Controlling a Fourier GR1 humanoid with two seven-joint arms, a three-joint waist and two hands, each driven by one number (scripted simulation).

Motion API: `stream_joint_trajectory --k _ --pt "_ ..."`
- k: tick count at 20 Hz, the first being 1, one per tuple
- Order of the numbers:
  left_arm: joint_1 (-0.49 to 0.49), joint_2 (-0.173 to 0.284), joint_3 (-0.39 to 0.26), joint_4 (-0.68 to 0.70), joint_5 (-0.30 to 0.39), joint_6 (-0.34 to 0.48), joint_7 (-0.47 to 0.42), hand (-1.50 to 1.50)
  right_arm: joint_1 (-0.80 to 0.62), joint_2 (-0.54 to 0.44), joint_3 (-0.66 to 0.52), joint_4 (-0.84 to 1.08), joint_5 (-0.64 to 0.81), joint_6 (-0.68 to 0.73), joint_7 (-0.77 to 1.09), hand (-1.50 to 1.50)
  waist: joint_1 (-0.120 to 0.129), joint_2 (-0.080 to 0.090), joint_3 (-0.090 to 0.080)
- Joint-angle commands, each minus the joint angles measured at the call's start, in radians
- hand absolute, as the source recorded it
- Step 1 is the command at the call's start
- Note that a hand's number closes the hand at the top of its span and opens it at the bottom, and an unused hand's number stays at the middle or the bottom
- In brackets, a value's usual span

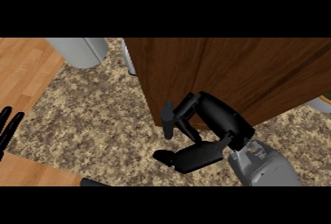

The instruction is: Pick up the bottled water, place it into the cabinet and close the cabinet

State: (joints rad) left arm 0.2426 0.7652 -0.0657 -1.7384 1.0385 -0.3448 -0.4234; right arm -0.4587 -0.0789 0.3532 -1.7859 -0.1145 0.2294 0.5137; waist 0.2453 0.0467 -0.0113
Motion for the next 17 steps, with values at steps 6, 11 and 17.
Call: stream_joint_trajectory --k 6,11,17 --pt "0.004 -0.015 0.019 0.029 0.003 -0.016 -0.021 -1.50 -0.372 0.078 -0.148 0.386 0.063 -0.268 -0.014 1.50 -0.029 -0.002 0.006" --pt "0.022 -0.019 0.020 0.032 0.010 -0.039 -0.024 -1.50 -0.428 0.079 -0.190 0.464 0.002 -0.383 -0.026 -1.50 -0.033 0.000 0.007" --pt "0.036 -0.015 0.040 0.037 0.007 -0.047 -0.033 -1.50 -0.488 0.079 -0.186 0.531 -0.066 -0.451 -0.033 -1.50 -0.045 -0.004 0.008"
